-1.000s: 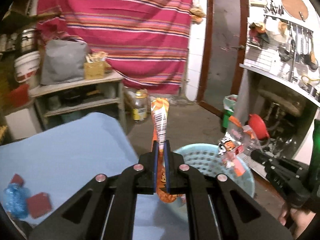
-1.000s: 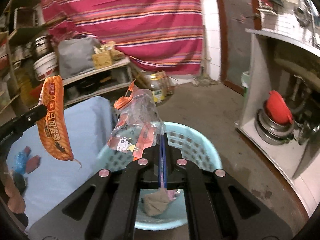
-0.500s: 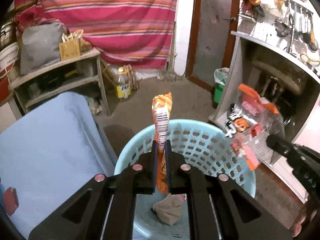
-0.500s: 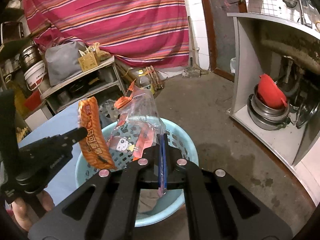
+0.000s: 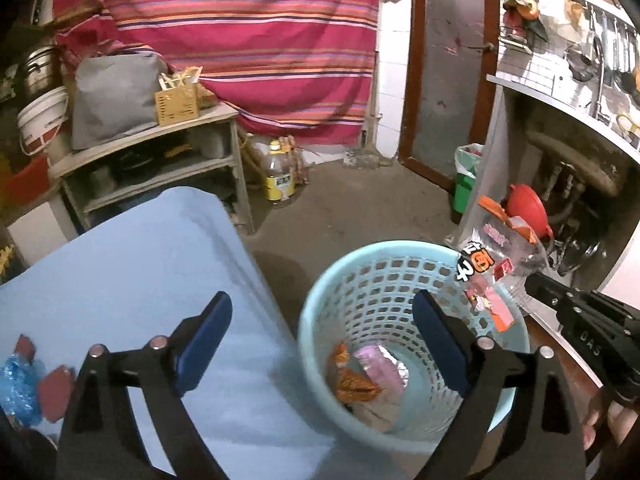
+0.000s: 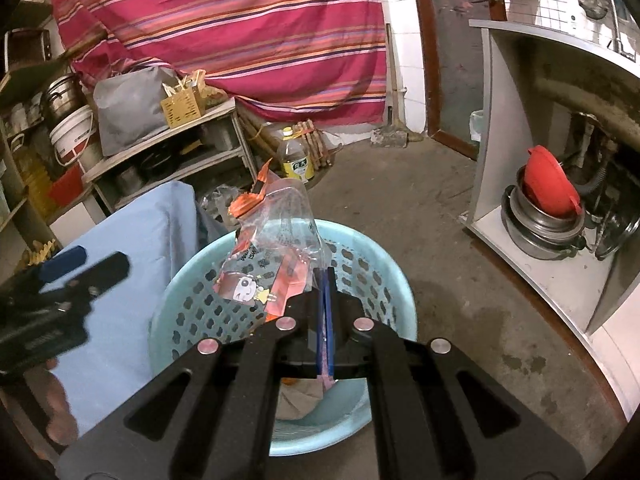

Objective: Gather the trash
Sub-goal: 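Carry both bags over the light blue basket and open both grippers to drop them, then move both open grippers back toward the remaining trash on the table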

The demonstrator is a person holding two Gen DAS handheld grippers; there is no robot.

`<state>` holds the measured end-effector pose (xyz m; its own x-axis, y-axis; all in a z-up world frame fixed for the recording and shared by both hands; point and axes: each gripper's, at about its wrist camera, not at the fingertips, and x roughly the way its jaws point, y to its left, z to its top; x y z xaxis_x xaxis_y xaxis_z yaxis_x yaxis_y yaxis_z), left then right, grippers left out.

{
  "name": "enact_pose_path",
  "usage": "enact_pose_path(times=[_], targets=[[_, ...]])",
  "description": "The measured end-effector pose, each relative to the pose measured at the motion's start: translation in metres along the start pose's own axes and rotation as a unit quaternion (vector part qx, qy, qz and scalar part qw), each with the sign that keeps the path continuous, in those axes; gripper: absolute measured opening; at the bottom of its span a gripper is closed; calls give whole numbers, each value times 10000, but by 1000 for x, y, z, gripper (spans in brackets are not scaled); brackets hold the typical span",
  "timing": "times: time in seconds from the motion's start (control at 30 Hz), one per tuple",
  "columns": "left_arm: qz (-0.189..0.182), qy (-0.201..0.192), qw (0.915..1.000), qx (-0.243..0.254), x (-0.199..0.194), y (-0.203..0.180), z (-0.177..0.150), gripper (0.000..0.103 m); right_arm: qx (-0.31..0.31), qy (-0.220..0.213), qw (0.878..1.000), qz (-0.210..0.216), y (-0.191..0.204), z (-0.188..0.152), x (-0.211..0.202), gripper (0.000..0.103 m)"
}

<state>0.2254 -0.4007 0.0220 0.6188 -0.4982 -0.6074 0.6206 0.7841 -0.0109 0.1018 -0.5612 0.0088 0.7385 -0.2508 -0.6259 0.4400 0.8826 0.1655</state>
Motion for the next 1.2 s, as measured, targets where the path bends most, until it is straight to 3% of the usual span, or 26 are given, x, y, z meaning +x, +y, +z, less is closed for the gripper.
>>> enact_pose_path(times=[0.27, 0.3, 0.37, 0.53, 0.73, 1.2], targets=[[314, -72, 9993, -181, -16, 27, -5, 93, -165, 142, 9998, 44, 20, -5, 15, 5], [343, -77, 9992, -189, -17, 29, -6, 93, -139, 172, 9997, 57, 21, -6, 17, 11], [391, -76, 9990, -190, -20, 32, -8, 93, -95, 193, 9998, 43, 23, -7, 20, 47], [427, -85, 9987, -271, -24, 38, -9, 94, -62, 295, 9995, -12, 27, -8, 24, 55], [508, -131, 9983, -255, -32, 43, -10, 94, -124, 219, 9995, -166, 33, -7, 20, 84], [822, -179, 9954, -459, -66, 88, -22, 94, -200, -16, 9994, -294, 63, -8, 8, 98]])
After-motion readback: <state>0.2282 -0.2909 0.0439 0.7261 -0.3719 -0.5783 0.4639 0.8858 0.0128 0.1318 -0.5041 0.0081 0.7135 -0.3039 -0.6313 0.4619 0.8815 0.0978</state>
